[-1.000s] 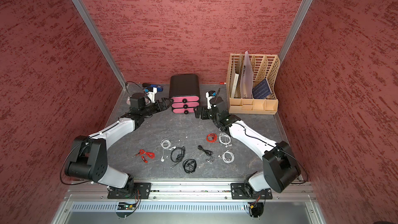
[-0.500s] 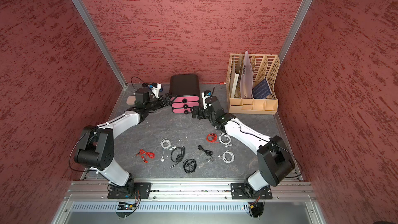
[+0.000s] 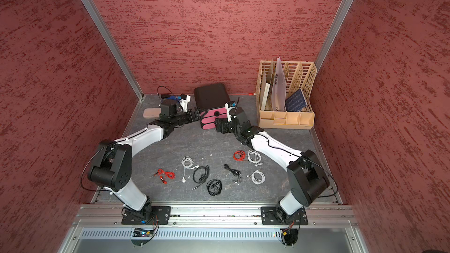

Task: Place the wired earphones into the drawer by color
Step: Adjust the storage box at the center of the board.

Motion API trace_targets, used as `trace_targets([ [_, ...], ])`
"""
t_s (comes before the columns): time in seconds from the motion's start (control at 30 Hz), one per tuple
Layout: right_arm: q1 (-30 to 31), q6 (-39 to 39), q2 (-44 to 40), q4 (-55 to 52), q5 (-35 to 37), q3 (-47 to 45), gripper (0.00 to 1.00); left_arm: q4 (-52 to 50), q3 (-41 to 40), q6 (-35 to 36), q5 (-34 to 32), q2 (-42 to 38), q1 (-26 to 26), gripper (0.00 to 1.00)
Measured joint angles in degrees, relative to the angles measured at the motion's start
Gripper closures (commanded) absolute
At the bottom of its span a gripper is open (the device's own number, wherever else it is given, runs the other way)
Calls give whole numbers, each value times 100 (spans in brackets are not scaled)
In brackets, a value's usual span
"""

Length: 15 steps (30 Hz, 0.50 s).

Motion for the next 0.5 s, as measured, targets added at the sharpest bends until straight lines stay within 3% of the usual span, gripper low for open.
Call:
trace_targets([
  [0.27, -2, -118, 522, -44, 20, 577, 26, 7, -343, 15, -125, -398, -11, 0],
  [0.5, -7, -109, 879, -170, 20, 857, 36, 557, -1554, 109, -448, -1287, -17, 0],
])
